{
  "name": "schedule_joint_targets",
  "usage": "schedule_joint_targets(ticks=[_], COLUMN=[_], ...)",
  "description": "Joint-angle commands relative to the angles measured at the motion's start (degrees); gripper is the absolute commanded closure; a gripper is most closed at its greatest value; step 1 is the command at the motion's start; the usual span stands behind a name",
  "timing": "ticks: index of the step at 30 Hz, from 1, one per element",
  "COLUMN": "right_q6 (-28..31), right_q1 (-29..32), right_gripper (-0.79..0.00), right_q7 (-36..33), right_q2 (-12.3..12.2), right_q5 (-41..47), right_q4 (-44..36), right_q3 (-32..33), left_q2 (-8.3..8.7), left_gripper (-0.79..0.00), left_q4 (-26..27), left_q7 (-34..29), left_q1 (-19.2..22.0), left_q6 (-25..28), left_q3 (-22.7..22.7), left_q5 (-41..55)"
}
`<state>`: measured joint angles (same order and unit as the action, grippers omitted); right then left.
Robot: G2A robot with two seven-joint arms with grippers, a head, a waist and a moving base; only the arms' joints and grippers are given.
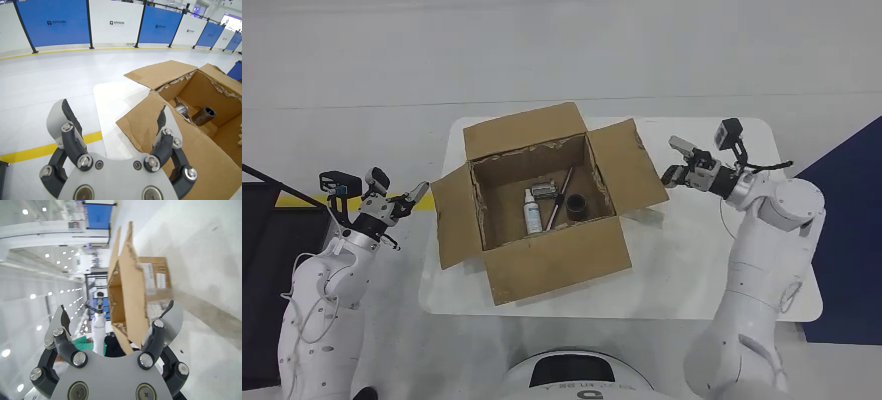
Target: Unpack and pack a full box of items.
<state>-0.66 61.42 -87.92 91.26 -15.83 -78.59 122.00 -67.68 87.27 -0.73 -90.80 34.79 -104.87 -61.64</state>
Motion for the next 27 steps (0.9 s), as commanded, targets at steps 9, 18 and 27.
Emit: schedule_joint_targets(ticks=[9, 18, 27], right_q6=[0.42, -5.21, -12.87], right_q1=[4.82, 6.68, -1.15], right_gripper=[-0.785, -0.785, -0.785], right_q7=[1.33, 8.59, 13.82], right_q2=[-0.76, -0.75, -1.12], right_q5=[11.73, 5.11, -8.05], right_q4=[-8.13, -20.43, -14.0], right_q3=[-10.74, -26.9, -41.2], left_q2=[0.0, 0.0, 0.0], left_gripper=[-0.785, -0.785, -0.785], left_q4=[0.0, 0.0, 0.0], left_q7=[0.0, 0.0, 0.0], left_q1=[0.0, 0.0, 0.0], left_q6=[0.0, 0.0, 0.0], left_q3=[0.0, 0.0, 0.0], left_q5=[0.0, 0.0, 0.0])
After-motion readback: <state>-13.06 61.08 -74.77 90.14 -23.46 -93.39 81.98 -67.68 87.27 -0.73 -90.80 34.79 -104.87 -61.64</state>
